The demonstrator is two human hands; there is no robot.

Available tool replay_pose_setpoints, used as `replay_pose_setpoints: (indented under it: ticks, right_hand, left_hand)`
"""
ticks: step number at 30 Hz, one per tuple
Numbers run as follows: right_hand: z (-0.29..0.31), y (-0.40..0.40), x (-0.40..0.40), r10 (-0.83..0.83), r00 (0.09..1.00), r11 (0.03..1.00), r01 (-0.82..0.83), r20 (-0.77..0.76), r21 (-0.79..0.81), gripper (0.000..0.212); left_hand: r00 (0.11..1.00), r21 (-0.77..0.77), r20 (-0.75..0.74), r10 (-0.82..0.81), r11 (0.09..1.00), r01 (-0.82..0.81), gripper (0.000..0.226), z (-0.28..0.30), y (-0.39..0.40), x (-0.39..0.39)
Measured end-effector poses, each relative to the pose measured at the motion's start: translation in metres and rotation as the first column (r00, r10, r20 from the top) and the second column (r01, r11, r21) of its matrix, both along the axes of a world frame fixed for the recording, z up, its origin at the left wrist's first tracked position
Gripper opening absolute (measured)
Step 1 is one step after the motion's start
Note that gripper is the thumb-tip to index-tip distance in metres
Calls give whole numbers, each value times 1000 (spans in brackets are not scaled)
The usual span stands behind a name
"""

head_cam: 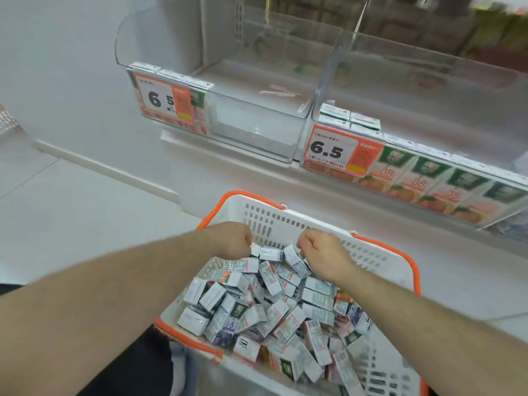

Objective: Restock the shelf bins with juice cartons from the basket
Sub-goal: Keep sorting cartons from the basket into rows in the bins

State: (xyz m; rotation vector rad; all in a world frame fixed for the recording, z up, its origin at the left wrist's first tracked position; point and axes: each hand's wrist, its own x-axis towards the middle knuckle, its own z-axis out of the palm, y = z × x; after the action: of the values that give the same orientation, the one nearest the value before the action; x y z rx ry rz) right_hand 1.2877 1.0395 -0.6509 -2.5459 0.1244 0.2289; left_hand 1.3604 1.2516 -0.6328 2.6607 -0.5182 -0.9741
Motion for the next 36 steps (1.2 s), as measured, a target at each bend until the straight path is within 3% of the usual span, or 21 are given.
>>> replay_pose_setpoints:
  ticks: [7,13,16,18,20,22,26,28,30,32,36]
  right_hand:
    - [-85,5,-5,25,901,1000,-15,-432,26,34]
    - [-141,18,-1,-38,879,997,65,-474,40,74]
    - [-156,24,-1,-67,866,989,123,-496,81,92]
    - [-166,26,0,-79,872,984,145,-483,101,85]
    - [-168,26,1,-98,881,978,172,-463,122,64]
    - [-160,23,5,-138,874,953,244,-465,177,50]
    - [-129,5,9,-255,791,798,497,-556,341,36]
    - [-110,-6,4,-243,711,662,619,-660,423,19]
    - [-90,-15,-3,-208,663,553,686,-719,473,21]
    - [-67,-22,-8,-192,661,474,710,-725,522,19]
    - [-18,-32,-13,-121,721,324,678,-683,659,29]
  left_hand:
    - [998,156,59,-33,987,23,39,-59,-14,2]
    - [999,205,38,17,979,-24,73,-108,-35,5]
    - [998,162,-10,63,985,-60,69,-122,-38,3]
    - [996,132,14,86,987,-87,57,-127,-38,6]
    - [991,78,0,135,988,-135,45,-124,-36,10]
    - [954,-21,-108,280,959,-284,39,-116,-32,17]
    - [764,-238,-353,540,738,-631,30,-88,-24,32]
    - [636,-268,-503,585,594,-759,33,-71,-21,38]
    - [541,-278,-621,567,485,-829,28,-49,-21,37]
    - [500,-281,-676,541,439,-854,26,-29,-22,34]
    - [509,-353,-710,486,381,-855,24,14,-27,24]
